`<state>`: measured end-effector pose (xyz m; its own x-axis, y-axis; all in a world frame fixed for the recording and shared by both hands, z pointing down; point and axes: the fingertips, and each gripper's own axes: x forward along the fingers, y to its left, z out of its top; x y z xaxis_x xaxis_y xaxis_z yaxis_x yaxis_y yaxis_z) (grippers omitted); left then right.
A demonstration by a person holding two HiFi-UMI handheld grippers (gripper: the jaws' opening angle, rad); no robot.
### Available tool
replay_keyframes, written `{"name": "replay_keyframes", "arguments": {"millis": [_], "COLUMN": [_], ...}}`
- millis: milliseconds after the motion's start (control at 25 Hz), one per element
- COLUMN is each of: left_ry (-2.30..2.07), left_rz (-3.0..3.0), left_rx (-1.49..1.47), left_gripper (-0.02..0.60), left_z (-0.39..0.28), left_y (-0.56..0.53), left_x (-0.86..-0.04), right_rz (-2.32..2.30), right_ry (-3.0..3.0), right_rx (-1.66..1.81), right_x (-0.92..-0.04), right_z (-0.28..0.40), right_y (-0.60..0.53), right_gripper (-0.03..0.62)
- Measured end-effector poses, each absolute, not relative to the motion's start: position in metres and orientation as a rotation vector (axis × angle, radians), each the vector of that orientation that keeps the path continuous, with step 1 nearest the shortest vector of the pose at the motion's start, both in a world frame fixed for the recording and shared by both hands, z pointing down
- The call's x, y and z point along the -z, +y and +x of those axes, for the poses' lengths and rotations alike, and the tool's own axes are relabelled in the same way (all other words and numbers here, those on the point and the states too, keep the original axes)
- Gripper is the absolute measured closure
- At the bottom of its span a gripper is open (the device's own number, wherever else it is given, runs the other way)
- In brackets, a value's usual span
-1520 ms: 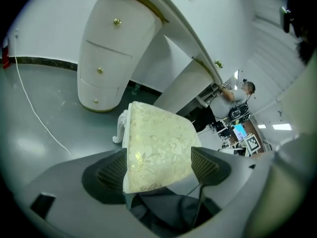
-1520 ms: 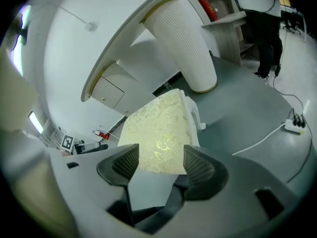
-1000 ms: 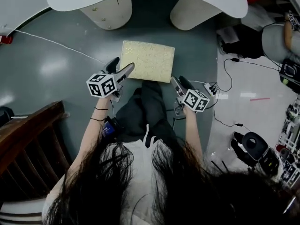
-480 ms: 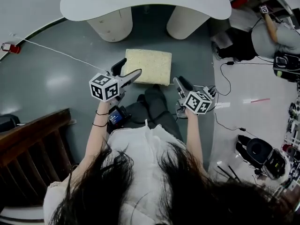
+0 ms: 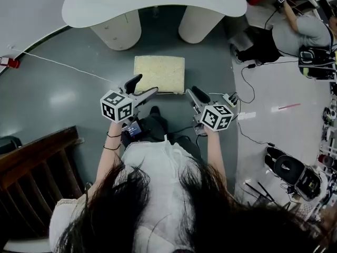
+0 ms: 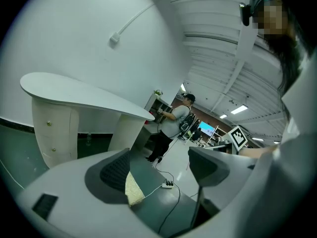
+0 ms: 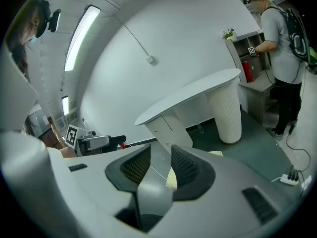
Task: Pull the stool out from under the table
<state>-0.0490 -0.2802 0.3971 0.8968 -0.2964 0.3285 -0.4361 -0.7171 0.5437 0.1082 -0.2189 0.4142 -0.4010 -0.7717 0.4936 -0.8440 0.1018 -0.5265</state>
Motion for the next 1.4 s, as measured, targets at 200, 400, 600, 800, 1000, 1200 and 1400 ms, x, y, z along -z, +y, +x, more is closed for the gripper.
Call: {"name": "replay_keyframes", "arguments": {"millis": [200, 400, 600, 800, 1000, 1200, 1400], "left_ry": [-0.533, -0.594, -0.657, -0.735, -0.807, -0.817, -0.846], "left_rz": [2.441, 2.418, 2.429, 2.435, 2.423, 2.427, 2.421], "left_rx": [-0.292, -0.222, -0.186, -0.166, -0.1, -0.139, -0.161], "left_gripper": [0.267, 0.387, 0.414, 0.419, 0.425, 0.428, 0.428], "left_z": [-0.028, -0.003, 0.017, 0.006, -0.01, -0.01, -0.018], "left_y": [-0.255, -0.226, -0.171, -0.122, -0.063, -0.014, 0.008], "left_x": [-0.39, -0.376, -0.347, -0.347, -0.351, -0.35, -0.348], "right_rz": [1.606, 1.544, 1.491, 1.437, 1.358, 1.312, 1.26], "right_ry": [-2.313, -2.362, -2.433, -2.485, -2.555, -2.599, -2.634], "right_rx": [-1.164, -1.138, -1.114, -1.098, -1.044, -1.038, -1.055], "right_x": [-0.403, -0.397, -0.38, -0.388, -0.393, -0.39, -0.388], "right_z": [0.112, 0.131, 0.148, 0.139, 0.121, 0.113, 0.099], "right_y": [-0.197, -0.165, -0.11, -0.062, -0.006, 0.024, 0.035], "right_gripper": [0.456, 0.461, 0.468, 0.471, 0.471, 0.471, 0.471]}}
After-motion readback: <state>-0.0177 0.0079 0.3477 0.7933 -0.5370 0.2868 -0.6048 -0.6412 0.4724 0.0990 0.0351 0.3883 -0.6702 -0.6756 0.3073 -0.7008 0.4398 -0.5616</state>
